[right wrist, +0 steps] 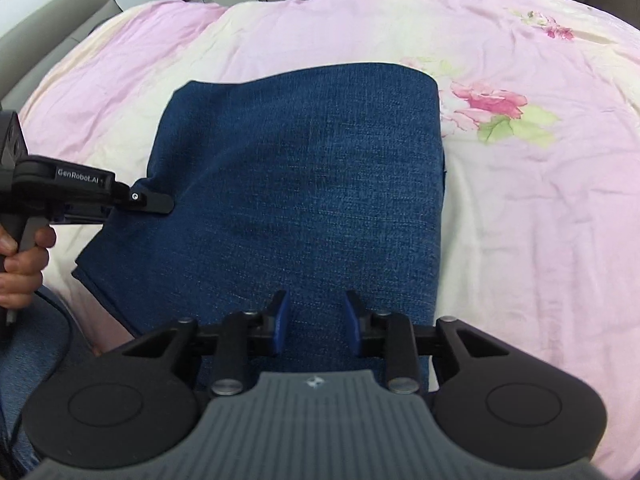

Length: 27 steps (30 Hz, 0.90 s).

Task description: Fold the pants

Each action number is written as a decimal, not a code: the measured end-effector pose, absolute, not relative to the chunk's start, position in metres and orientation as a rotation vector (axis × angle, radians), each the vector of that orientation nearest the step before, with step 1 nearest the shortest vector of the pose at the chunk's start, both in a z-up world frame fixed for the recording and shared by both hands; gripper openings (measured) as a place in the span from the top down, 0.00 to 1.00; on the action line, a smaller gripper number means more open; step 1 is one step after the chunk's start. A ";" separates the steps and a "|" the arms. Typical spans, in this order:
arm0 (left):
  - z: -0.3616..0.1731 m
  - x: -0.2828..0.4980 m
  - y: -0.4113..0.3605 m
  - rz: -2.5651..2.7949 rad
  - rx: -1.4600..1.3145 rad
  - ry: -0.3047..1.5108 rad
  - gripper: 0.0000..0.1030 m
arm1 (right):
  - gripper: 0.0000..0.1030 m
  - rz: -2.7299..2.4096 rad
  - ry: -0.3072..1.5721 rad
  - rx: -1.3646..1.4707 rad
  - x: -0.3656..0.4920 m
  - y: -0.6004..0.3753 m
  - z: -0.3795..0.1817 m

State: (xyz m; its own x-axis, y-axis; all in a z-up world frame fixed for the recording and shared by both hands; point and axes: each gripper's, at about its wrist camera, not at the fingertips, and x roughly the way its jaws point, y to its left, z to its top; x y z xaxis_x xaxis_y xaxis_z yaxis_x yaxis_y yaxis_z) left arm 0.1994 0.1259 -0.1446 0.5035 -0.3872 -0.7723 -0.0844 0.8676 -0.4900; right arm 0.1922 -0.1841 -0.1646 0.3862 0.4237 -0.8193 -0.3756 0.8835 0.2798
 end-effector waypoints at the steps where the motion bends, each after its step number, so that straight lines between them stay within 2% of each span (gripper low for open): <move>1: -0.139 0.195 0.128 -0.187 -0.497 1.033 0.75 | 0.74 0.507 1.057 0.045 0.191 -0.183 -0.162; 4: -0.116 0.183 0.130 -0.153 -0.434 0.992 0.68 | 0.74 0.503 1.050 0.046 0.186 -0.186 -0.151; 8: -0.079 0.177 0.129 -0.172 -0.330 0.906 0.68 | 0.77 0.483 1.008 0.067 0.188 -0.197 -0.135; 10: -0.066 0.184 0.124 -0.187 -0.298 0.864 0.79 | 0.82 0.460 0.977 0.051 0.197 -0.200 -0.128; 12: -0.061 0.197 0.114 -0.187 -0.251 0.837 0.82 | 0.83 0.445 0.964 0.041 0.211 -0.201 -0.124; 17: -0.085 0.232 0.107 -0.180 -0.235 0.854 0.91 | 0.84 0.413 0.931 0.013 0.260 -0.195 -0.123; 22: -0.117 0.259 0.114 -0.168 -0.236 0.907 0.91 | 0.84 0.400 0.939 0.027 0.307 -0.188 -0.133; 27: -0.135 0.273 0.115 -0.183 -0.204 0.931 0.89 | 0.84 0.393 1.023 0.013 0.330 -0.179 -0.171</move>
State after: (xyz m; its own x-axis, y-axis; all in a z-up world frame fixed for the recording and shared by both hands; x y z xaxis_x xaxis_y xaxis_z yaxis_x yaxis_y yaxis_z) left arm 0.2726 0.1147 -0.1355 0.5839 -0.2433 -0.7745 0.0674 0.9653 -0.2525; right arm 0.3304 -0.1792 -0.1711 0.4574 0.3250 -0.8278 -0.3134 0.9300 0.1920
